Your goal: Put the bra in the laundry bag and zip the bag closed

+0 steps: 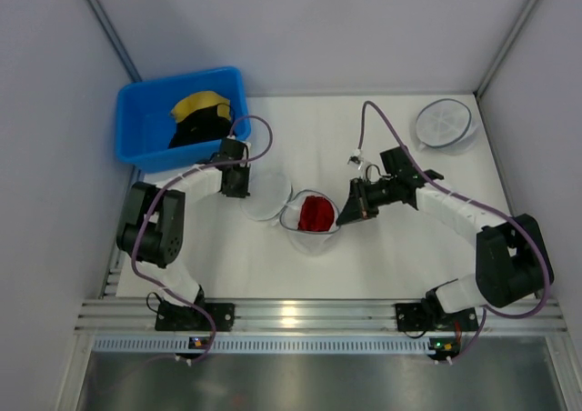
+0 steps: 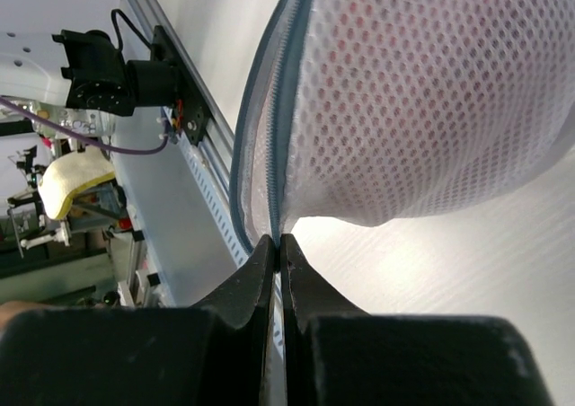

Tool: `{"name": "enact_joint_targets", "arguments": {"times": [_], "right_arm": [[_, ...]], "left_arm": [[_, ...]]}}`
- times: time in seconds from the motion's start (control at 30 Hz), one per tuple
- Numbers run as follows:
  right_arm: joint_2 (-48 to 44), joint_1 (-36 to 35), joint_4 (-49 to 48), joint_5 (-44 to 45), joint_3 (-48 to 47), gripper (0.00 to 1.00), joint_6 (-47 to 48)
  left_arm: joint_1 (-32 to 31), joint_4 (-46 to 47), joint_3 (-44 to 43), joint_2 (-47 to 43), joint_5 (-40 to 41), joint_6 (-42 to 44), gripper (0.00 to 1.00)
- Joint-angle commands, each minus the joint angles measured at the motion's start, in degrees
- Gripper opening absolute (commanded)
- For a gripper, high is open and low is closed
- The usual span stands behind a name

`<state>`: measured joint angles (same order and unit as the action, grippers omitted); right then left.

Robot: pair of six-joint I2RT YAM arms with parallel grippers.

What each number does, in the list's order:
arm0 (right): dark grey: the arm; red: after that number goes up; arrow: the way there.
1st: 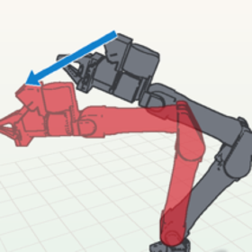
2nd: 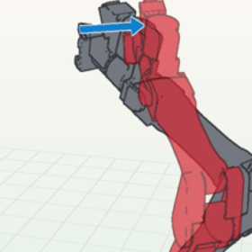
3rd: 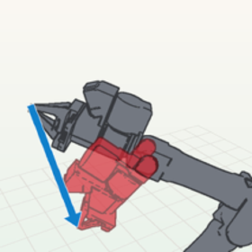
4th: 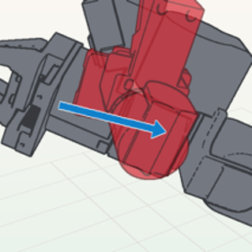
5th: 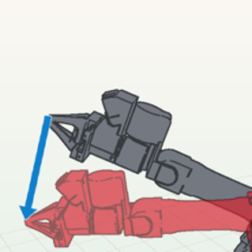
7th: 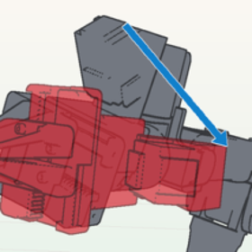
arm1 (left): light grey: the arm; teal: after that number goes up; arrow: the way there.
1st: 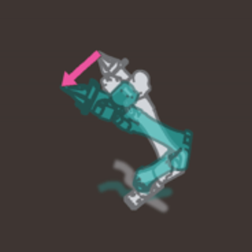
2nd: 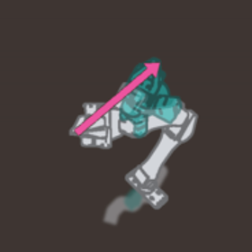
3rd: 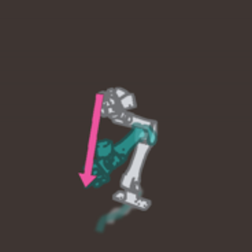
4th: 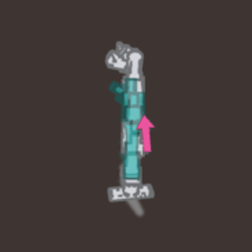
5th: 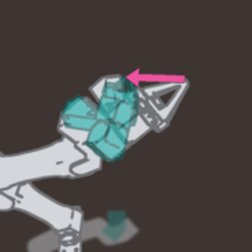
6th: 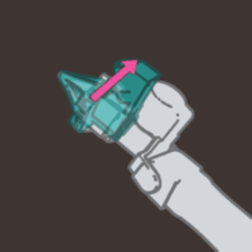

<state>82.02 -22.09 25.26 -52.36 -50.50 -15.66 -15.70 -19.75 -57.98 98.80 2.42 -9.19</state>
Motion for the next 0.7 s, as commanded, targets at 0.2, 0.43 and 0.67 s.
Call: {"name": "enact_joint_targets", "arguments": {"times": [0.2, 0.43, 0.67], "right_arm": [[-4.15, 0.2, -5.65, -1.78, 3.39, 0.0, -5.16], [-1.08, 0.29, -8.81, -3.45, 1.29, 0.01, -9.3], [5.6, 0.29, -9.28, -3.89, -4.24, 0.3, -11.5]], "left_arm": [[-3.61, 2.35, -8.54, -3.08, 1.8, 5.92, 0.0], [-15.48, 3.83, -10.94, -11.25, 14.45, 15.07, 0.0], [-28.75, 5.42, -4.36, -22.84, 19.82, 23.77, 0.0]]}}
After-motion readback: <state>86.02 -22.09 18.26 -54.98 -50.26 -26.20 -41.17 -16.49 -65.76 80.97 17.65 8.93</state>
